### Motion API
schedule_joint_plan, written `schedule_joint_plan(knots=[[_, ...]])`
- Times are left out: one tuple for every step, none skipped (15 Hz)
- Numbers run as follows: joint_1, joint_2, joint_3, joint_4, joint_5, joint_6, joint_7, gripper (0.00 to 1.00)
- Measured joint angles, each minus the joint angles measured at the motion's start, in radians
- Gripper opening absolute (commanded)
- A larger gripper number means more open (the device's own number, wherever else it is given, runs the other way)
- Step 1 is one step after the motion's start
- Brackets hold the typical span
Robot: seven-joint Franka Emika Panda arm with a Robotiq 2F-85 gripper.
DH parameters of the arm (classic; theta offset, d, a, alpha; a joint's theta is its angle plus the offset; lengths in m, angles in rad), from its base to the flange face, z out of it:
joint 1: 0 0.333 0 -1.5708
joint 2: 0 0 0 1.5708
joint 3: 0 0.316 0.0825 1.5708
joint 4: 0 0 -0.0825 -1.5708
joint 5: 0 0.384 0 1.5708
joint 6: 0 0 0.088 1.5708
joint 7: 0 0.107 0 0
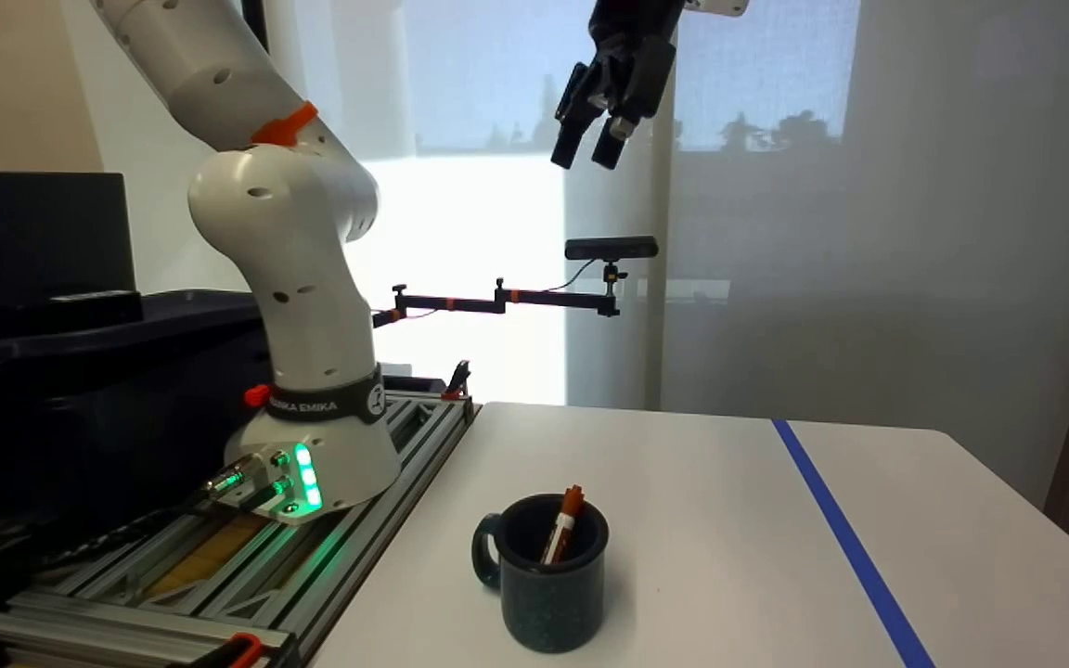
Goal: Take the marker out of the green mug.
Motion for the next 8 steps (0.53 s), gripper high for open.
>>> schedule_joint_plan(knots=[[0.000, 0.003, -0.013, -0.022, -0.011, 0.035, -0.023, 1.00], [-0.001, 0.005, -0.026, -0.046, -0.017, 0.070, -0.042, 1.00], [-0.002, 0.007, -0.039, -0.070, -0.023, 0.107, -0.058, 1.00], [-0.004, 0.007, -0.050, -0.095, -0.029, 0.141, -0.071, 1.00], [-0.007, 0.008, -0.060, -0.120, -0.034, 0.176, -0.083, 1.00], [-0.010, 0.008, -0.070, -0.146, -0.042, 0.211, -0.093, 1.00], [-0.015, 0.008, -0.078, -0.171, -0.048, 0.247, -0.102, 1.00], [-0.020, 0.008, -0.086, -0.197, -0.056, 0.284, -0.110, 1.00]])
